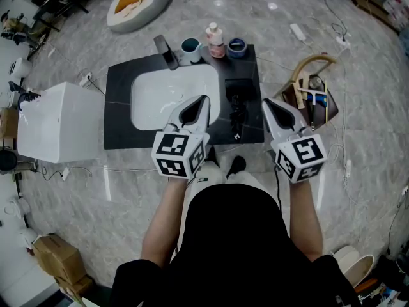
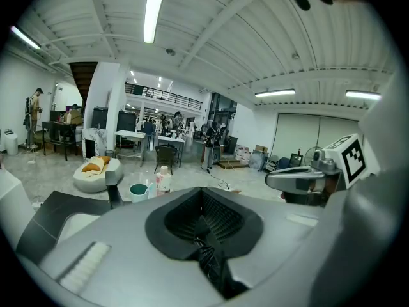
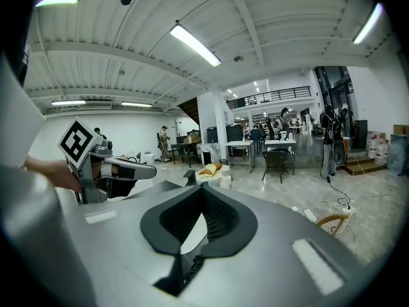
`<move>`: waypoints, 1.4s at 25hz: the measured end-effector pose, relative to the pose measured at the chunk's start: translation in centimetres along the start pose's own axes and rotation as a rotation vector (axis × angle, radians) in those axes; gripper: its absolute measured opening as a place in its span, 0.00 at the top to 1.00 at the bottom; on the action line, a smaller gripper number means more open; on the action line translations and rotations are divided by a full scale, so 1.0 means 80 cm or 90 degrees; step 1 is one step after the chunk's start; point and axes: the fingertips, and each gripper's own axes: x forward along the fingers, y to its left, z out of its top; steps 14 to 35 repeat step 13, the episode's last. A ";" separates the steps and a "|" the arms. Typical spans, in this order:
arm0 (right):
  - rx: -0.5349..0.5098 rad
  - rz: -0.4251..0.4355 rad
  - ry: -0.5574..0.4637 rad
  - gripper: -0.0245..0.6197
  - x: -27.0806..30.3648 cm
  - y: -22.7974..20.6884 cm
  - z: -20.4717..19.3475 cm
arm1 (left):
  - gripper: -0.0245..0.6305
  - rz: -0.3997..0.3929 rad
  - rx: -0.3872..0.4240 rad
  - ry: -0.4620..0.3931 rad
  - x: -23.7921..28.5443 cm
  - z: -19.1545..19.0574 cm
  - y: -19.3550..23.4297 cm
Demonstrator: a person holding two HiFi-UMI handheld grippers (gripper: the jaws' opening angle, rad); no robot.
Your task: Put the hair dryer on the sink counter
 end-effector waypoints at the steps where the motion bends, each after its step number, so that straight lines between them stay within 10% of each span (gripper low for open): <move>1: 0.000 0.000 0.001 0.95 0.001 -0.001 -0.001 | 0.96 0.000 -0.001 0.000 0.000 -0.001 0.000; 35: 0.007 0.000 0.017 0.95 0.009 -0.003 -0.009 | 0.96 -0.010 -0.009 0.007 0.006 -0.004 0.000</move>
